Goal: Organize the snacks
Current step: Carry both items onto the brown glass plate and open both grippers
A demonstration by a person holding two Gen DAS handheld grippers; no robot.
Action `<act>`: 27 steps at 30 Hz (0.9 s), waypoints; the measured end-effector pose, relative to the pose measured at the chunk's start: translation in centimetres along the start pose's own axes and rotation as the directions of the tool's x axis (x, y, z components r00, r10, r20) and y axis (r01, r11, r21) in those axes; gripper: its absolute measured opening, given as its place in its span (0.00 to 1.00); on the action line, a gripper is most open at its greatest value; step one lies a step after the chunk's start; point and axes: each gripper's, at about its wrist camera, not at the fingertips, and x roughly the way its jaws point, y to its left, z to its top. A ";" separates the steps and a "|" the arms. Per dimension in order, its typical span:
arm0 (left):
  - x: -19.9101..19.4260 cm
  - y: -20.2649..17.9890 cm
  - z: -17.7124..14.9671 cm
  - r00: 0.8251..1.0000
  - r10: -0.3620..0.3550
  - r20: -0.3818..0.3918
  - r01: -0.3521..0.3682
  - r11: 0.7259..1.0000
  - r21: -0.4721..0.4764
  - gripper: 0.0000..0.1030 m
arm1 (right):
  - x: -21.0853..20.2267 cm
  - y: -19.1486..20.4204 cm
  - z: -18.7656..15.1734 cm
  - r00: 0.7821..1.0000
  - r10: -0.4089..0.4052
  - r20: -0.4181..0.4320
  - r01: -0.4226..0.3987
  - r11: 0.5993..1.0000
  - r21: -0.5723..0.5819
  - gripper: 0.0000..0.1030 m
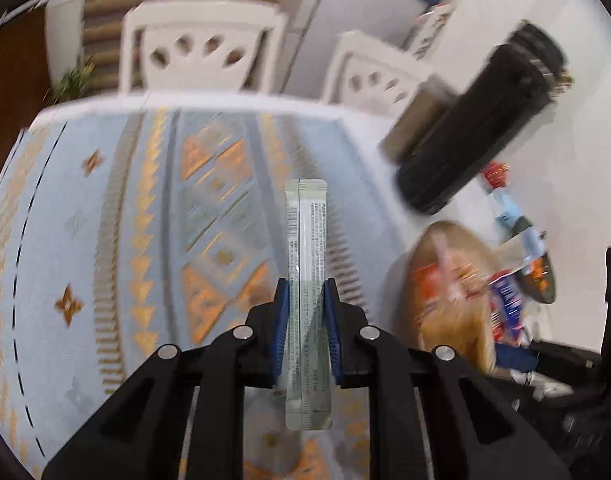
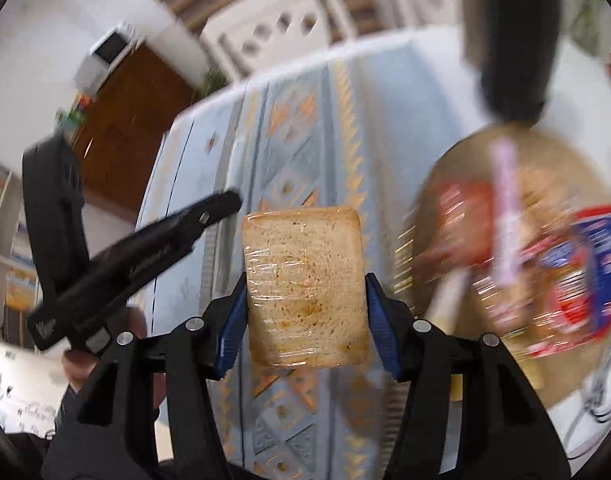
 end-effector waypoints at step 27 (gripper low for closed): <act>6.8 -15.4 -2.4 0.982 -0.102 -0.159 0.126 0.981 0.145 0.62 | -7.9 -15.2 0.0 0.986 -0.148 0.080 0.119 0.949 0.292 0.73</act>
